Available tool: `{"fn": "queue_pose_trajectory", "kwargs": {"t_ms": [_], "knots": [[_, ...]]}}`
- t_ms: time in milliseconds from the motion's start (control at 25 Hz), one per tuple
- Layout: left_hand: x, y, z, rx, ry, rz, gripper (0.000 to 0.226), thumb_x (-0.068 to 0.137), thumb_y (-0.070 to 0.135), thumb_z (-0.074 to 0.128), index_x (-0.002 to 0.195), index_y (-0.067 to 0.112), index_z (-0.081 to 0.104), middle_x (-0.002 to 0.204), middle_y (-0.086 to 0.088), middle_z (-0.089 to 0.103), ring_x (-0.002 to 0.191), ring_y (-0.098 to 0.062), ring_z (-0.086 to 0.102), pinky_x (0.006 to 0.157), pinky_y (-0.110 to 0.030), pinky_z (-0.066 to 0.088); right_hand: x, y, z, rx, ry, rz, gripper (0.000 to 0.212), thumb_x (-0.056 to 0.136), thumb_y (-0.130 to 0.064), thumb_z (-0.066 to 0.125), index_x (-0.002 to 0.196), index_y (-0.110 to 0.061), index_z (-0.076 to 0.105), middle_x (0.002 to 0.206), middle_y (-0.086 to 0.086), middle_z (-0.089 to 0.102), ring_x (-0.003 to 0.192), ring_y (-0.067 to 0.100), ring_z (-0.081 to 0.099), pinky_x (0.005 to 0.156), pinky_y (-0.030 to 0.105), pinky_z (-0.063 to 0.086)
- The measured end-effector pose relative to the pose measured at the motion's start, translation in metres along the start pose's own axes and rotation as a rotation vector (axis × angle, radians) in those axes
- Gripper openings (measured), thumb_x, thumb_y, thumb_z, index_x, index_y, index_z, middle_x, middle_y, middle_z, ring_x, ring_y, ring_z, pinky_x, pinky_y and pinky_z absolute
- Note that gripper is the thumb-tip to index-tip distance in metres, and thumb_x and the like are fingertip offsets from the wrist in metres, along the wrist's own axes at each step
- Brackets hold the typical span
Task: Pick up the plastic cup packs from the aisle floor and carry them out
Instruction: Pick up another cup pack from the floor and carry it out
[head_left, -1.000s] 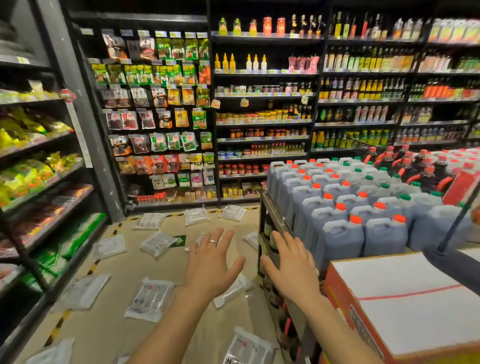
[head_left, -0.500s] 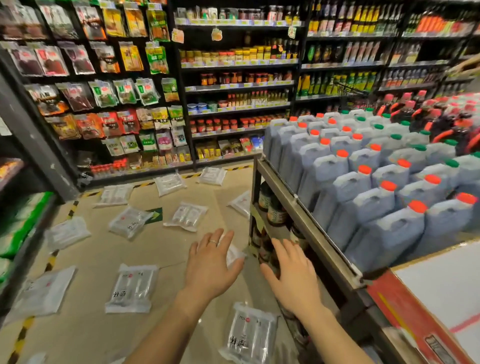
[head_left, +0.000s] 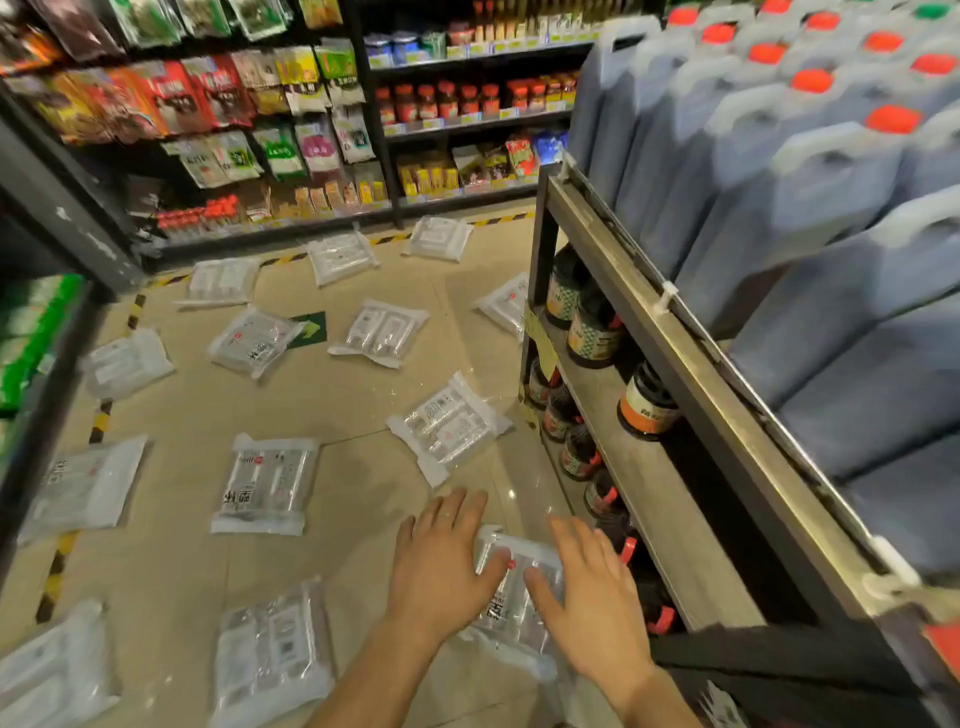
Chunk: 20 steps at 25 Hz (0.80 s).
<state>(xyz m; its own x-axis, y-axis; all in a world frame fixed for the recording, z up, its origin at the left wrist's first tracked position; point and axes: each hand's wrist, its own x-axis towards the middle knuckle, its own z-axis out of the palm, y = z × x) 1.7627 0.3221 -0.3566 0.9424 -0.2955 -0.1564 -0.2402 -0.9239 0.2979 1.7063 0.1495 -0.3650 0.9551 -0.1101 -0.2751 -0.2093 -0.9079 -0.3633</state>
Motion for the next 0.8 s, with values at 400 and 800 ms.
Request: {"fn": "queue_pose_trajectory", "kwargs": {"t_ms": [400,800], "knots": [[0.069,-0.095,0.223,0.014,-0.125,-0.020,0.077,0.083,0.063,0.028,0.149,0.025,0.039,0.149,-0.001,0.046,0.135,-0.024,0.045,0.105,-0.044,0.038,0.088,0.088,0.213,0.080,-0.091,0.173,0.095,0.072,-0.080,0.001,0.155,-0.034,0.010,0.163,0.000,0.013,0.149,0.022,0.012,0.120,0.041,0.018],[0.126,-0.205,0.484,-0.028,-0.115,0.010,0.079,0.089,0.062,0.017,0.156,0.022,0.022,0.157,-0.010,0.034,0.141,-0.028,0.035,0.111,-0.042,0.037,0.159,0.194,0.462,0.037,-0.127,0.333,0.070,0.095,-0.062,0.030,0.154,-0.038,0.000,0.164,-0.001,0.000,0.151,0.023,0.004,0.120,0.044,0.017]]}}
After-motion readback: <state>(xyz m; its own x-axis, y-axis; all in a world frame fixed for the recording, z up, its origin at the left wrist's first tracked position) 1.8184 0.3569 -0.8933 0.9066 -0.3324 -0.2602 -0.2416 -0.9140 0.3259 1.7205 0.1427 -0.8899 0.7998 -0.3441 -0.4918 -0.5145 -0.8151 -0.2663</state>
